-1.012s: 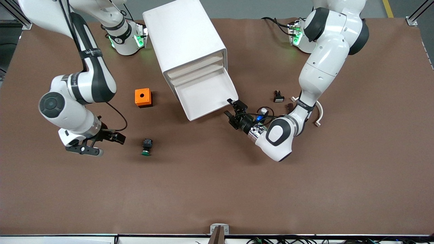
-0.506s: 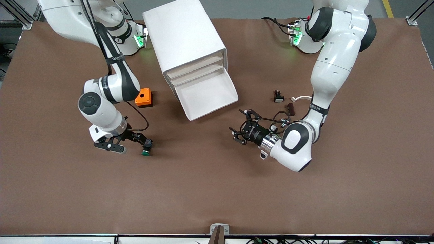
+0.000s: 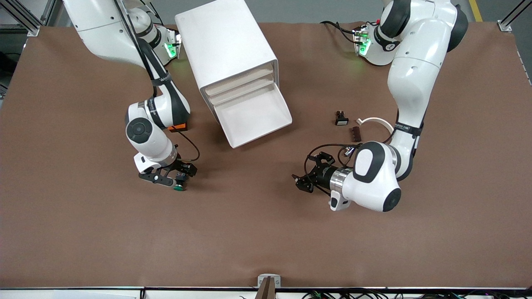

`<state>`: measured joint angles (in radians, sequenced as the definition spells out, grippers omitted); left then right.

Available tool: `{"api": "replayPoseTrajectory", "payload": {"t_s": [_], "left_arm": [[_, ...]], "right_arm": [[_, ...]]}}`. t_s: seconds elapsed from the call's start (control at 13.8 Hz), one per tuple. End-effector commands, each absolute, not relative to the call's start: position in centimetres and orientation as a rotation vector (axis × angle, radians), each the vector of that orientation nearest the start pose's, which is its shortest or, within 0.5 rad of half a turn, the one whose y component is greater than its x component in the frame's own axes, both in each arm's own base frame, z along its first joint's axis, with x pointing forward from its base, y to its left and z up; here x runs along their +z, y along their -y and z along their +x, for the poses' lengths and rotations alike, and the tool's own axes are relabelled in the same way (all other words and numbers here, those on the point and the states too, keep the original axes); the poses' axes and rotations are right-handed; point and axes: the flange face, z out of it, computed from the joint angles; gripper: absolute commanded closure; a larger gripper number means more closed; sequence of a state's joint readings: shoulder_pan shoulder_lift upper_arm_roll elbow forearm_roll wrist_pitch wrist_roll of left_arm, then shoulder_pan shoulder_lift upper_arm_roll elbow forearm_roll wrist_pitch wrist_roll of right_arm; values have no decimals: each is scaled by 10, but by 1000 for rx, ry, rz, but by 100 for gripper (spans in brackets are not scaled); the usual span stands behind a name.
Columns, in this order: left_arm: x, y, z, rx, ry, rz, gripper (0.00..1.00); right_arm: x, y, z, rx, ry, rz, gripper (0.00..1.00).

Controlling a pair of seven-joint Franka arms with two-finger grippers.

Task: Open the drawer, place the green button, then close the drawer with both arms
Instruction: 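Lower the right gripper onto the green push-button while the left gripper withdraws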

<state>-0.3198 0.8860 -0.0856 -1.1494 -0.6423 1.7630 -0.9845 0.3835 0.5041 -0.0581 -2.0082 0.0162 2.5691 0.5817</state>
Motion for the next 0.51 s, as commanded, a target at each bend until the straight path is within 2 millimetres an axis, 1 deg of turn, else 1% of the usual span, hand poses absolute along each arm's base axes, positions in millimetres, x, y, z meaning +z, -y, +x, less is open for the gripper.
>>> {"api": "replayPoseTrajectory", "payload": {"t_s": [0.0,0.07,0.29,0.43], "left_arm": [[300,332,671,776,1182,-3163,1],[311,335,674,666,1164,-3194,1],[315,351,676,398,1068,-3231,1],[316,360,674,290,1018,-3226,1]], "right_arm": [[189,-196,581,-83,-438,-3106,0],[184,-196,580,-73,-438,-3111,0],[178,-193,583,-60,-443,-3117,0],[177,-192,585,-60,-448,-3117,0]]}}
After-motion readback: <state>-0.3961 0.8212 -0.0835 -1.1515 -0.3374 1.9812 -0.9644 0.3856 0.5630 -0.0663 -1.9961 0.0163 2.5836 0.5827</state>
